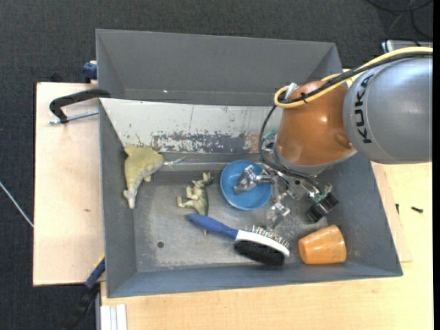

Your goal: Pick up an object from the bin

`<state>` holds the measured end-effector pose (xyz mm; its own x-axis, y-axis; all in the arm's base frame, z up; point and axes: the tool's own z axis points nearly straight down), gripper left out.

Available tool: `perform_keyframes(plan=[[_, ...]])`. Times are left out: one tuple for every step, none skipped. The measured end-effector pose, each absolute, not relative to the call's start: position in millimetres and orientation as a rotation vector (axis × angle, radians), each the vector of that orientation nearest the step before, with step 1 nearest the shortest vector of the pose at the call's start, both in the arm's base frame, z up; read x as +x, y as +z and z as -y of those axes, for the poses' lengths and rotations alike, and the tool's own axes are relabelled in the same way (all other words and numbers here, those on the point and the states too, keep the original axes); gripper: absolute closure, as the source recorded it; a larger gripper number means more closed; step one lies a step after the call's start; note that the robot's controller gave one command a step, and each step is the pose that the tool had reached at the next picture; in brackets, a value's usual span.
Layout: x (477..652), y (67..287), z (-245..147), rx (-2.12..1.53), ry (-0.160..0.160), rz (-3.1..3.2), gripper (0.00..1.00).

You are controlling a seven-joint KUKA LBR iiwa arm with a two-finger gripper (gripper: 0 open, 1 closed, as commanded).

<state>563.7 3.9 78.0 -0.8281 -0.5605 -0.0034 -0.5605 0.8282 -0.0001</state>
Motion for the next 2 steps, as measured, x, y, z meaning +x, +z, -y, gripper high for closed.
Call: perform_keyframes(plan=[[565.3, 81.0, -3.8, -0.917, -0.001, -2.996, 1.00], [561.5, 200.6, 2.3, -0.845, -0.005, -3.010, 1.00]])
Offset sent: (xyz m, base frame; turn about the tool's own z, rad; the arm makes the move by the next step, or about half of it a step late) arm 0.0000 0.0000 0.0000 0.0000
